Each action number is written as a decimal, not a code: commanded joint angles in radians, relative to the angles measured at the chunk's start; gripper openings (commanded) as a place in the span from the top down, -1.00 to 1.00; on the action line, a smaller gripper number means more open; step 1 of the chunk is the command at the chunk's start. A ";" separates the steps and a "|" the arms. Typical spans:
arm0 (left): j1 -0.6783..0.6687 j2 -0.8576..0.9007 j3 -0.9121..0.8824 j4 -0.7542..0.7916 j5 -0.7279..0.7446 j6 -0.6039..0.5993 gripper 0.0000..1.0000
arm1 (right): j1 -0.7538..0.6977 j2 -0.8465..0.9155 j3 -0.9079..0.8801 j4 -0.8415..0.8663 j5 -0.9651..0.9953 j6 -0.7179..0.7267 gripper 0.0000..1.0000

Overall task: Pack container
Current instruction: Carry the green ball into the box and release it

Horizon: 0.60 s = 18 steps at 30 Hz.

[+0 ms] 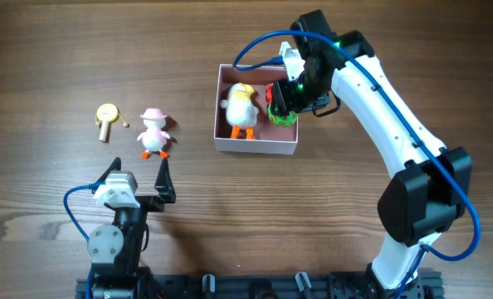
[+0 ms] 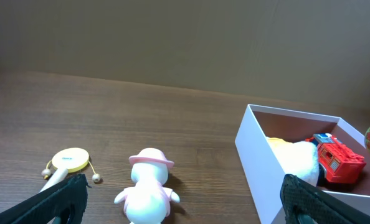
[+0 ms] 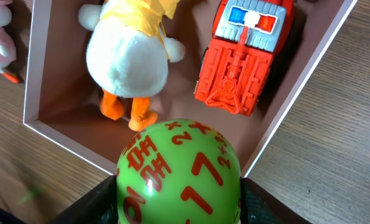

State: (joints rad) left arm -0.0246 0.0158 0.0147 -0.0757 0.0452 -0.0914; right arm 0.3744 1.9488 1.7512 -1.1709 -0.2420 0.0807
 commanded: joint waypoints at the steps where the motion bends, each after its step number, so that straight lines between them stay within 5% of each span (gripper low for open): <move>1: 0.008 -0.002 -0.009 0.000 -0.010 0.008 -1.00 | 0.006 0.024 0.021 0.003 0.010 -0.002 -0.26; 18: 0.008 -0.002 -0.009 0.000 -0.010 0.008 -1.00 | 0.006 0.024 0.021 0.003 0.052 -0.003 -0.29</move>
State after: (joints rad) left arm -0.0246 0.0158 0.0147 -0.0757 0.0452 -0.0914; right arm 0.3744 1.9636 1.7512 -1.1706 -0.2222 0.0807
